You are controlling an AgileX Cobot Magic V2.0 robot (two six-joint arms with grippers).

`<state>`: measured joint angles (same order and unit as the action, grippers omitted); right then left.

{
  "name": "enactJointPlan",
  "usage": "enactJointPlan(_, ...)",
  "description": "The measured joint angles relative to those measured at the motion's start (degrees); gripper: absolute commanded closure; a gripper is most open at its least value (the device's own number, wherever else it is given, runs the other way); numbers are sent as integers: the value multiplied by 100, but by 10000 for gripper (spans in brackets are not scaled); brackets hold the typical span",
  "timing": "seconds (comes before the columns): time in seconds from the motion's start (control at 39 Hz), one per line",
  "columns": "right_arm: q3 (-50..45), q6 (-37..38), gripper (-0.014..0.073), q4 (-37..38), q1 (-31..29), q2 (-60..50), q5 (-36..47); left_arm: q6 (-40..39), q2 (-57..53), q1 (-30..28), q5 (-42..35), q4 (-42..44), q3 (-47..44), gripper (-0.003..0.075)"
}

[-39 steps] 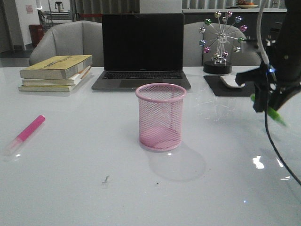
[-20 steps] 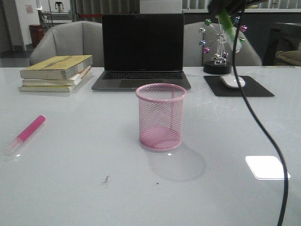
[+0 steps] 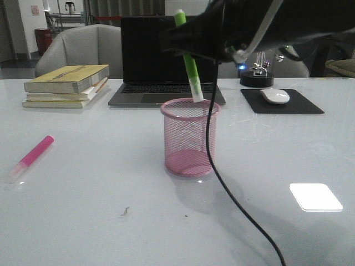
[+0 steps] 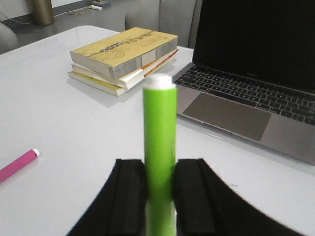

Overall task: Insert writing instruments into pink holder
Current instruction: 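Lower the green marker into the holder and open the right gripper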

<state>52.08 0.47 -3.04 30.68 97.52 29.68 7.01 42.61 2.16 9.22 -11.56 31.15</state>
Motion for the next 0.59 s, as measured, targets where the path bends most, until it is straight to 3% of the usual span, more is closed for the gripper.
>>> enactJointPlan(0.28,-9,10,553,0,0,123,361,0,0,0,0,0,0,265)
enactJointPlan(0.38,-9,45,421,0,0,123,292,0,0,0,0,0,0,265)
enactJointPlan(0.49,-9,57,195,0,0,123,112,0,0,0,0,0,0,265)
enactJointPlan(0.59,-9,68,106,0,0,123,48,0,0,0,0,0,0,265)
